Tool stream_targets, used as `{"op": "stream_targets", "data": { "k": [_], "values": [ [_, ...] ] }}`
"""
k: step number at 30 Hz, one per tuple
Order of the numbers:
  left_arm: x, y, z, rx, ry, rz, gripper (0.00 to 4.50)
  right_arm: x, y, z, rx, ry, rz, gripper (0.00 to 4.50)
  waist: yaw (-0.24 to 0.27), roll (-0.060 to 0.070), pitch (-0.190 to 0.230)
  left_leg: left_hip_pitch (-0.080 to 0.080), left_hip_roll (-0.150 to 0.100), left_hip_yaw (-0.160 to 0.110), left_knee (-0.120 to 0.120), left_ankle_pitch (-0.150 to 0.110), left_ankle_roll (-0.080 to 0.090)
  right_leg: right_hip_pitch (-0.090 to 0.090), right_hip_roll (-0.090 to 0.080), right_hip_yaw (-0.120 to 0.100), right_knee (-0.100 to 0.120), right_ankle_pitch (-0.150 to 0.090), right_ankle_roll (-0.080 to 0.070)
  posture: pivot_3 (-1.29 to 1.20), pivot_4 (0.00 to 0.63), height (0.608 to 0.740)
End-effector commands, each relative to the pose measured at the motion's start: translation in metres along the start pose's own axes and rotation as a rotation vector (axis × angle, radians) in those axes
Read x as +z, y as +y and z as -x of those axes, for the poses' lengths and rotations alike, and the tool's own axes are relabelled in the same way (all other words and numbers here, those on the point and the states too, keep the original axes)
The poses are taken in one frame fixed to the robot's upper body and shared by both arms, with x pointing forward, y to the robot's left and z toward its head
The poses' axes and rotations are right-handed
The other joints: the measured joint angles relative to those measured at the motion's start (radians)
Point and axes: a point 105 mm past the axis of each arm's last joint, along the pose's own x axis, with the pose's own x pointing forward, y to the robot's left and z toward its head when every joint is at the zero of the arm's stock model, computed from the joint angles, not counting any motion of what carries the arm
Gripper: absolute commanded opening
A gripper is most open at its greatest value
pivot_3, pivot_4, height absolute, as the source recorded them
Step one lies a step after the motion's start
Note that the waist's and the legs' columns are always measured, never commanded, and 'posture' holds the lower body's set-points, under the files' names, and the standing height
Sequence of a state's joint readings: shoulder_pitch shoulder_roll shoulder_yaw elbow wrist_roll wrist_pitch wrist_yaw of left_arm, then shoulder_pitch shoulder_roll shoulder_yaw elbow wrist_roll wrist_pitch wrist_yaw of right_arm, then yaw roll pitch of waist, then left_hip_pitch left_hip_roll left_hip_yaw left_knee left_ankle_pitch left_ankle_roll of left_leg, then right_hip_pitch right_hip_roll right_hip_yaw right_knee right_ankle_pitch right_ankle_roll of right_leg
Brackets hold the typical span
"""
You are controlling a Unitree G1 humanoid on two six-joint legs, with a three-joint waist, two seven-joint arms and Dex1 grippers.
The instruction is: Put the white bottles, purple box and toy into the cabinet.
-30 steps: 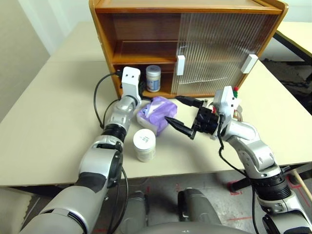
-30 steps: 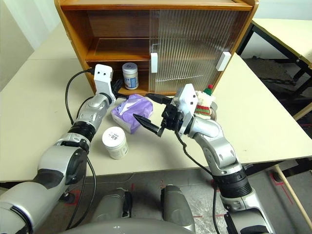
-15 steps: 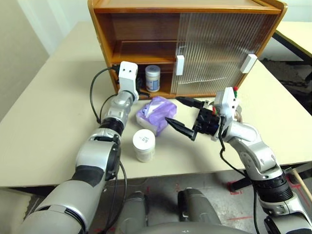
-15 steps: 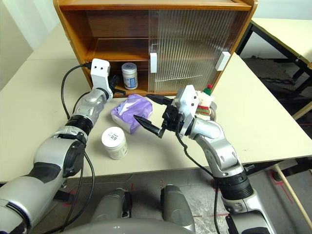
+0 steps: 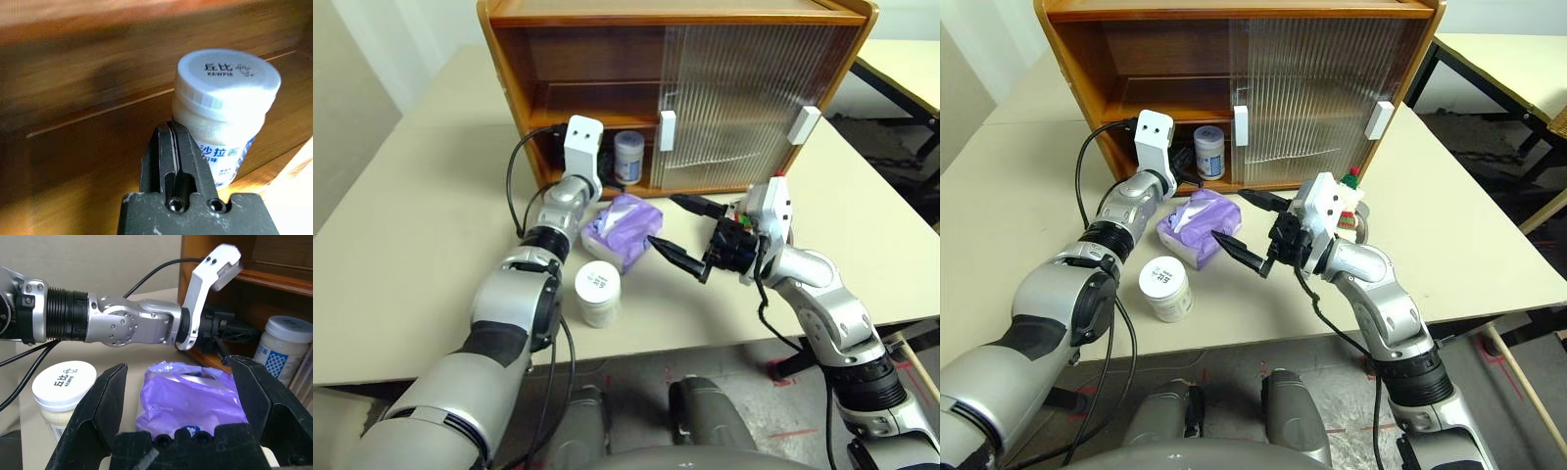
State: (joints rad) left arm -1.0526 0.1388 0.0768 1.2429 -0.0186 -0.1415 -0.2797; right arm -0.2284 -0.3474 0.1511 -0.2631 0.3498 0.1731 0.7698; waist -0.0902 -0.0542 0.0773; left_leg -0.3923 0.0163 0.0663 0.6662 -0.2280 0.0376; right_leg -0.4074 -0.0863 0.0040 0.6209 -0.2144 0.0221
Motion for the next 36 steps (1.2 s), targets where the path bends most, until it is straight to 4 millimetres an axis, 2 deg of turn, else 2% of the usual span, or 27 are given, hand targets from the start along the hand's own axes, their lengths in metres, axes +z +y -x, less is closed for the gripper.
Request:
{"op": "stream_targets", "data": {
  "k": [1,9,20,21,24,28,31,33,36],
  "values": [
    [-0.001,-0.013,-0.004,-0.042,0.025,-0.007,0.03,0.003,0.0,0.002,-0.005,0.004,0.026,4.5,-0.004,0.0,0.0,0.0,0.0,0.0,0.0,0.0,0.0,0.0,0.0,0.0,0.0,0.0,0.0,-0.16,0.014,0.74],
    [0.002,-0.011,-0.004,-0.024,0.012,0.006,0.03,0.002,-0.001,0.003,-0.011,0.009,0.029,4.5,-0.028,0.0,0.0,0.0,0.0,0.0,0.0,0.0,0.0,0.0,0.0,0.0,0.0,0.0,0.0,-0.16,0.011,0.74],
    [0.004,0.028,0.015,-0.014,-0.05,-0.02,0.03,0.0,-0.01,0.002,-0.008,0.008,0.028,4.5,-0.027,-0.001,-0.002,0.001,0.0,-0.001,0.0,0.0,0.0,0.0,0.0,0.0,0.001,0.0,0.0,-0.09,0.003,0.74],
    [0.01,0.029,0.019,-0.039,-0.082,-0.017,0.03,0.0,-0.012,0.003,-0.009,0.009,0.026,4.5,-0.025,-0.001,-0.002,0.001,0.0,-0.001,0.0,0.0,0.0,0.0,0.0,0.0,0.001,0.0,0.0,-0.08,0.002,0.74],
    [0.025,0.03,0.035,-0.14,-0.167,-0.017,0.95,-0.003,-0.017,0.006,-0.018,0.012,0.016,4.5,-0.019,-0.001,-0.002,0.001,0.001,-0.001,0.0,0.0,0.0,0.0,0.0,0.001,0.001,0.001,-0.002,-0.06,0.004,0.74],
    [0.038,0.031,0.062,-0.22,-0.241,-0.012,2.49,-0.006,-0.022,0.009,-0.032,0.015,0.006,4.5,-0.008,0.0,-0.003,0.001,0.001,0.0,0.0,0.0,0.0,-0.001,0.0,0.001,0.003,0.002,-0.003,-0.04,0.006,0.74],
    [0.039,0.037,0.085,-0.262,-0.254,-0.019,3.67,-0.007,-0.024,0.011,-0.039,0.013,0.0,4.5,0.002,0.002,-0.005,0.002,0.001,0.0,-0.001,0.0,0.0,-0.001,0.0,0.002,0.003,0.002,-0.004,-0.04,0.008,0.74],
    [0.039,0.048,0.108,-0.313,-0.265,-0.003,4.45,-0.007,-0.027,0.013,-0.056,0.002,-0.005,4.5,0.0,0.005,-0.007,0.002,0.001,0.0,-0.001,0.0,0.0,-0.001,0.0,0.002,0.004,0.002,-0.004,-0.03,0.009,0.74],
    [0.03,0.06,0.141,-0.389,-0.232,-0.015,4.45,-0.006,-0.033,0.018,-0.078,-0.009,-0.014,4.5,0.003,0.006,-0.008,0.003,0.002,0.0,-0.001,0.0,0.0,-0.001,0.001,0.002,0.004,0.0,-0.005,-0.01,0.01,0.74]
  ]
}}
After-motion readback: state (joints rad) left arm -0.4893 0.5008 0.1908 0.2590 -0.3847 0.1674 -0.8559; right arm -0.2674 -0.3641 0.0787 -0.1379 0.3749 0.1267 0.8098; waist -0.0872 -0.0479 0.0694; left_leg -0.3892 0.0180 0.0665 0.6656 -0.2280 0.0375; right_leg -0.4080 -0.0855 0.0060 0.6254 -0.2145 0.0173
